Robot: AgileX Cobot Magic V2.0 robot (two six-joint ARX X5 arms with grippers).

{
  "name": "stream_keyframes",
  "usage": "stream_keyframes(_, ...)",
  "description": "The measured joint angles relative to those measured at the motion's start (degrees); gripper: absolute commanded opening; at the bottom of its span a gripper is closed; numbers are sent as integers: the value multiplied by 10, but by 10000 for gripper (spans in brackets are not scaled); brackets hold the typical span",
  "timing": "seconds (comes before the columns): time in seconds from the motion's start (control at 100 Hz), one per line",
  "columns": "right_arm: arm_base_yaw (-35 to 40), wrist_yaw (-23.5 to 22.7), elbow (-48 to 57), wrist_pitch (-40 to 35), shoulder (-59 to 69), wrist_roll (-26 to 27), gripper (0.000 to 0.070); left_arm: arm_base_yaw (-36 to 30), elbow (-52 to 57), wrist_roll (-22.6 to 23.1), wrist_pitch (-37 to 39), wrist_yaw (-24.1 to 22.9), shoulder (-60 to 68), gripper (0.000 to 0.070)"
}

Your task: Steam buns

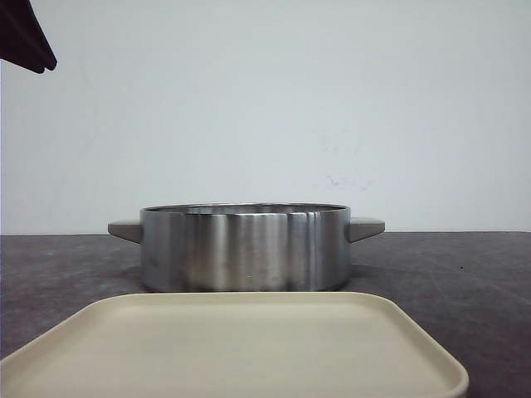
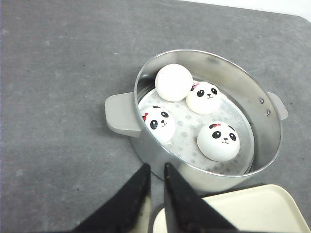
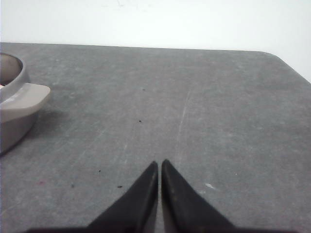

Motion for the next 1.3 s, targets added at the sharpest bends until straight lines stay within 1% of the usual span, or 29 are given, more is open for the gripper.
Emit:
stream_keyframes(0.6, 0, 0, 0, 0, 0, 0, 6, -5, 0, 0, -2, 0, -4, 0)
stream_keyframes(0.72, 0, 0, 0, 0, 0, 0, 6, -3, 0, 5, -3, 1, -38, 0)
stream_keyframes(0.83, 0, 0, 0, 0, 0, 0, 6, 19, -1, 21, -13, 1, -84, 0)
stream_keyframes(0.88, 0, 0, 0, 0, 0, 0, 6, 32, -9, 29, -5, 1, -110, 0)
stream_keyframes(0.95, 0, 0, 0, 0, 0, 0, 6, 55, -40, 43, 23, 2, -158, 0)
stream_keyframes(1.02, 0, 0, 0, 0, 0, 0, 6, 80, -90, 63, 67, 10, -212, 0)
stream_keyframes(1.11, 0, 0, 0, 0, 0, 0, 6, 118, -169, 85, 138, 49, -288, 0)
stream_keyframes(1.17, 0, 0, 0, 0, 0, 0, 6, 146, -229, 92, 173, 78, -335, 0)
stream_keyframes(1.3, 0, 0, 0, 0, 0, 0, 6, 198, -347, 93, 206, 120, -406, 0)
